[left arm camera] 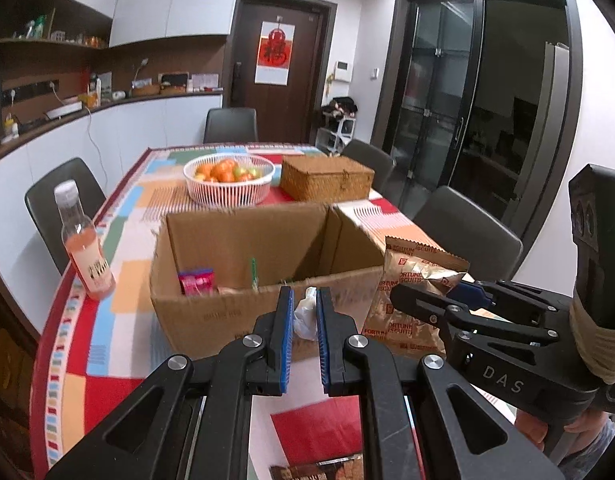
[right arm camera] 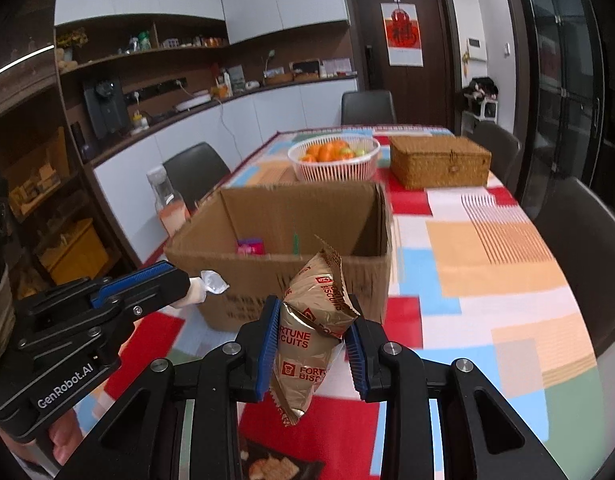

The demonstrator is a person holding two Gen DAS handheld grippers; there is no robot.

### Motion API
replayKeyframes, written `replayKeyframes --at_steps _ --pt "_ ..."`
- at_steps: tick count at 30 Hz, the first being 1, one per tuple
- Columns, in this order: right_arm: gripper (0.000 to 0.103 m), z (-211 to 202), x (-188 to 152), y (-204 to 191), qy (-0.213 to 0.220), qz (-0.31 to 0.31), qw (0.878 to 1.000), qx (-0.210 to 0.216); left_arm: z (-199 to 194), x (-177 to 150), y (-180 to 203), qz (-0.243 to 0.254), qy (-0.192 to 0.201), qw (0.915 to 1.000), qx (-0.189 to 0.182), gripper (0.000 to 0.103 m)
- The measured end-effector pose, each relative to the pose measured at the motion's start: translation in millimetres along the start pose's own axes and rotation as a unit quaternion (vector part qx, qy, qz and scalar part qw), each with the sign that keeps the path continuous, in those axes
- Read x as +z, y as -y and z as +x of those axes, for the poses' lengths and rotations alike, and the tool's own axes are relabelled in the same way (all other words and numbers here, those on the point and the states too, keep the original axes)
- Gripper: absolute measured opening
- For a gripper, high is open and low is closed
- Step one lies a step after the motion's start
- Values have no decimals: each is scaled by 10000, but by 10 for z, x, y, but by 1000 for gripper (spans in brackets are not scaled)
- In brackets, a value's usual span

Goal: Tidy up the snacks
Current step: 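Carry the white candy and biscuit bag over the box and release both, then withdraw both tools and lower the right tool to the black cracker pack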

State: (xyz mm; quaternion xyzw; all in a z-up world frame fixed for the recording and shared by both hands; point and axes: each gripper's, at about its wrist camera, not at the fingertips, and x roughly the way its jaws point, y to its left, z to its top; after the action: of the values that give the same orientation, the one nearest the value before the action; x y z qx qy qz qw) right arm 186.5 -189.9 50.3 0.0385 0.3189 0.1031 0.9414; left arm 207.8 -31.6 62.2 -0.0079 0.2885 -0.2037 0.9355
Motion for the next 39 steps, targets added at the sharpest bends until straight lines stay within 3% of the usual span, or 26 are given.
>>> replayKeyframes --at_steps 14,27,29,30,32,39 --pt "32 175 556 -18 392 72 9991 123 126 446 -171 148 287 9989 327 13" --pt "32 568 850 -25 213 -61 9997 40 596 664 -442 71 -58 9985 548 13" --pt "33 629 873 -34 153 -136 9998 7 662 676 -484 -32 -197 9981 582 30" --pt "38 669 887 -31 90 -157 9998 -13 669 667 -504 -102 -208 9981 571 33" --pt "47 691 880 -13 44 -108 9999 -19 649 642 -495 -80 -195 9977 640 34" --pt "48 527 717 -13 137 -199 9997 -39 398 473 -348 93 -130 9965 823 35"
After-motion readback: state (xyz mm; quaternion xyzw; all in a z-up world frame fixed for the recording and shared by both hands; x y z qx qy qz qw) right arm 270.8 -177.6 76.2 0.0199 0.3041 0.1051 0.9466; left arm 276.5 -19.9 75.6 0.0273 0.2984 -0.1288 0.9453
